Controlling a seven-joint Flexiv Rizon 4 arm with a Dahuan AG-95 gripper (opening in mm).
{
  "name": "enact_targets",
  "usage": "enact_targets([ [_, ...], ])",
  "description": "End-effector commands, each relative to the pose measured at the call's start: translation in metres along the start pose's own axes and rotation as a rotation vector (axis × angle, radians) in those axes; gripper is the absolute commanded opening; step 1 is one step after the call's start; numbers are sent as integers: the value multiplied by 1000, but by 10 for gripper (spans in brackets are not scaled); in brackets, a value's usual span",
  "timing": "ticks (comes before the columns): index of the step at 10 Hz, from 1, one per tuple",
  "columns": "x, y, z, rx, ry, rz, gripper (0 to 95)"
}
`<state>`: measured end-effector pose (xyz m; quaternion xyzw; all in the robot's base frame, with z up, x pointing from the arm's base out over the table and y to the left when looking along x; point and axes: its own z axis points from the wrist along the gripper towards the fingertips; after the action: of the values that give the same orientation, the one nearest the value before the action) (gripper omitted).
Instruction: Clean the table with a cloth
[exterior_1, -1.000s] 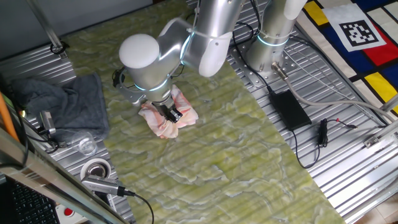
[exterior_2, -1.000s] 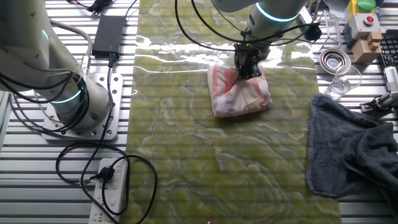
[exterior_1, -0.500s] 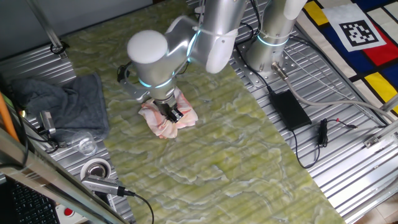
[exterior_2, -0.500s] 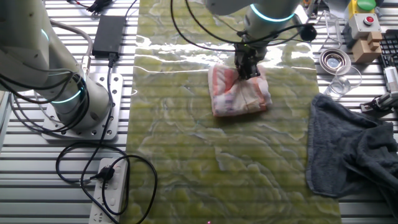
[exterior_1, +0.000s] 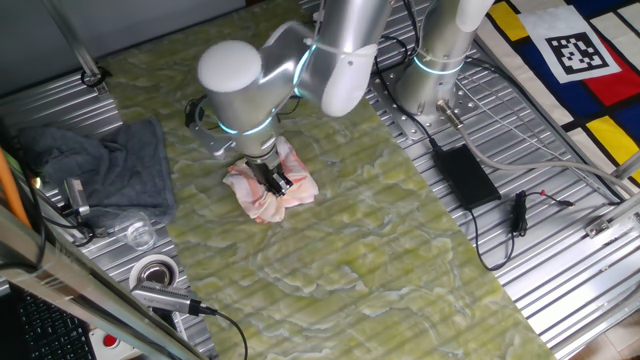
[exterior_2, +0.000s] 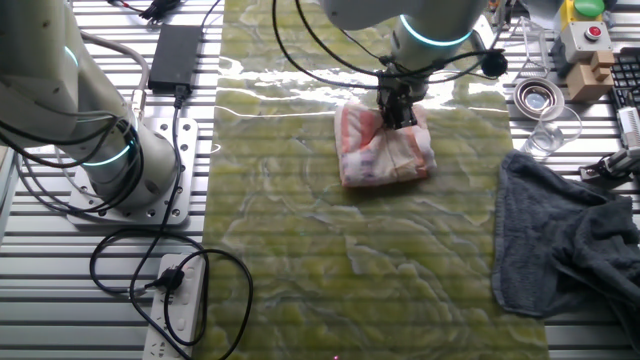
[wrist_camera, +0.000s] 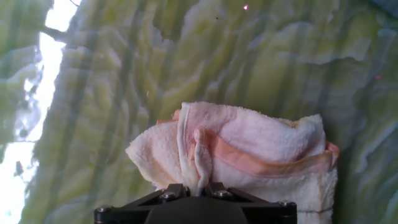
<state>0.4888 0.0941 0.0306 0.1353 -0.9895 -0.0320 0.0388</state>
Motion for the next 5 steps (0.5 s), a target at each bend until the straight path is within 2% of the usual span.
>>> enact_targets([
  [1, 2, 0, -1, 5, -5, -23, 0],
  [5, 2, 0, -1, 1, 0, -16, 0],
])
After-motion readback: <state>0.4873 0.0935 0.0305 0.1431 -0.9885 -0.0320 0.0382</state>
